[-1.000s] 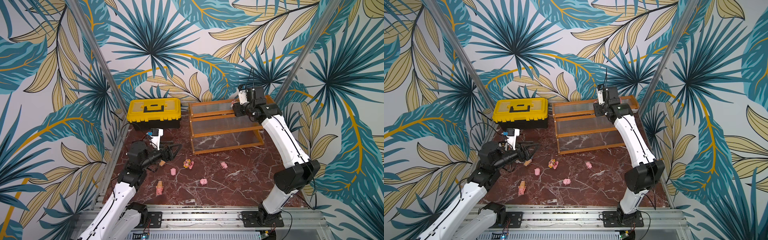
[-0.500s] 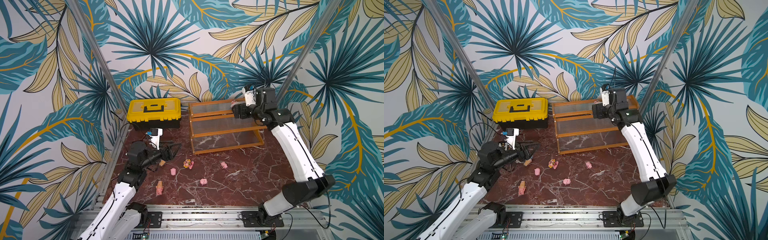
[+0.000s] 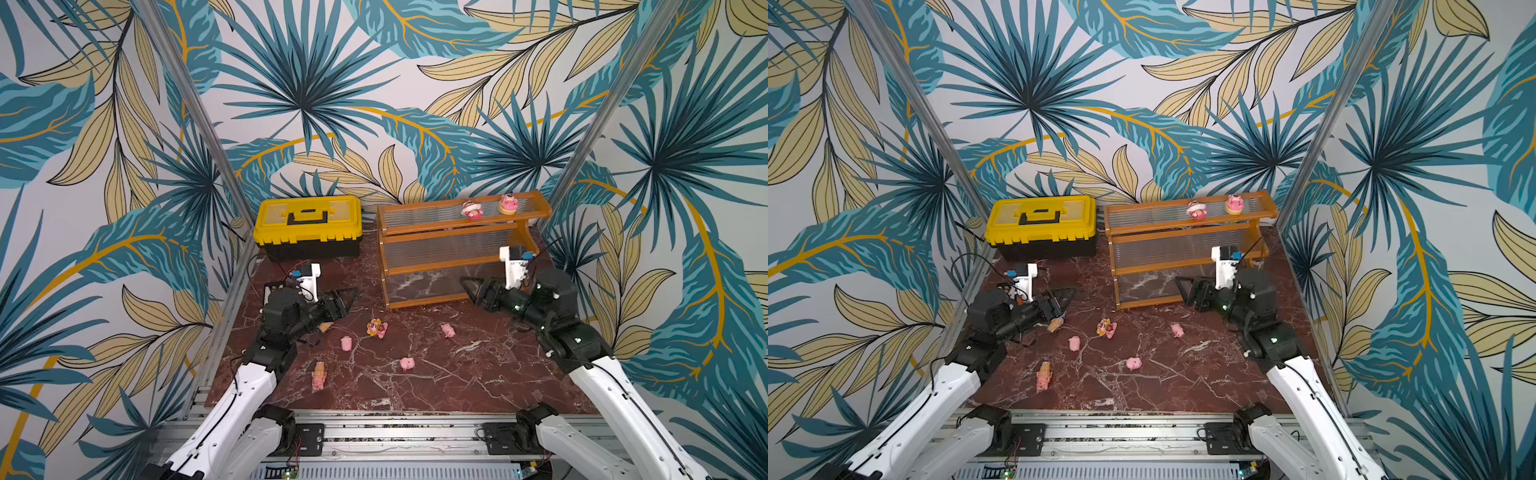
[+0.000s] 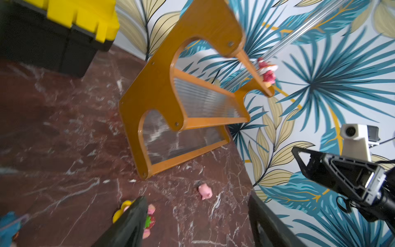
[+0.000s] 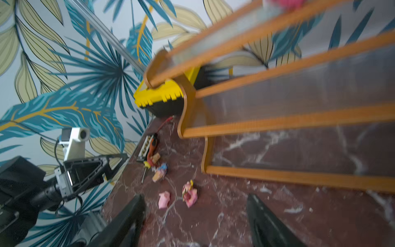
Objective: Organize plastic toys on shelves
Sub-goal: Pick up the plastic toy at the center of the board.
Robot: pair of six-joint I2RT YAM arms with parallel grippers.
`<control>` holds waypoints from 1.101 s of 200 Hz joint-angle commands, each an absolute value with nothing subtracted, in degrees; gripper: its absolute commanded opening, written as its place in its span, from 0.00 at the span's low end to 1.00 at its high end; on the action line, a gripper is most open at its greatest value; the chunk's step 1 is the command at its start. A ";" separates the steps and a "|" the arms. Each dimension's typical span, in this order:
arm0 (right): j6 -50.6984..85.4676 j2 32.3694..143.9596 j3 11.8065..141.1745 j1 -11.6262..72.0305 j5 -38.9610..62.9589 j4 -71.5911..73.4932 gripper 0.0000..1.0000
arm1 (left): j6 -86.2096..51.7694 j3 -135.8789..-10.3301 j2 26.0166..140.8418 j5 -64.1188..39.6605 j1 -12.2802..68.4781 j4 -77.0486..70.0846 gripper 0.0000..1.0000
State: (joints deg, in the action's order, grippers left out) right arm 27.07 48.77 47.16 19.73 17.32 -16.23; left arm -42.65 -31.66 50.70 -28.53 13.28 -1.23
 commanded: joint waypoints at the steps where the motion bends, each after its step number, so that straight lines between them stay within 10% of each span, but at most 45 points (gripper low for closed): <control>1: 32.15 46.89 38.77 27.21 13.69 -11.23 0.74 | -43.16 -31.81 54.08 -28.26 13.08 11.92 0.75; 116: 25.83 79.07 34.24 43.99 9.98 18.89 0.76 | -49.57 -34.91 60.77 -21.80 15.32 22.27 0.75; 166: 1.18 87.03 34.23 45.70 12.11 30.11 0.96 | -49.03 -37.73 53.49 -12.03 14.79 27.02 1.00; 220: -4.40 95.80 41.91 45.62 13.97 26.15 0.97 | -51.07 -31.71 41.19 -10.02 14.24 25.89 1.00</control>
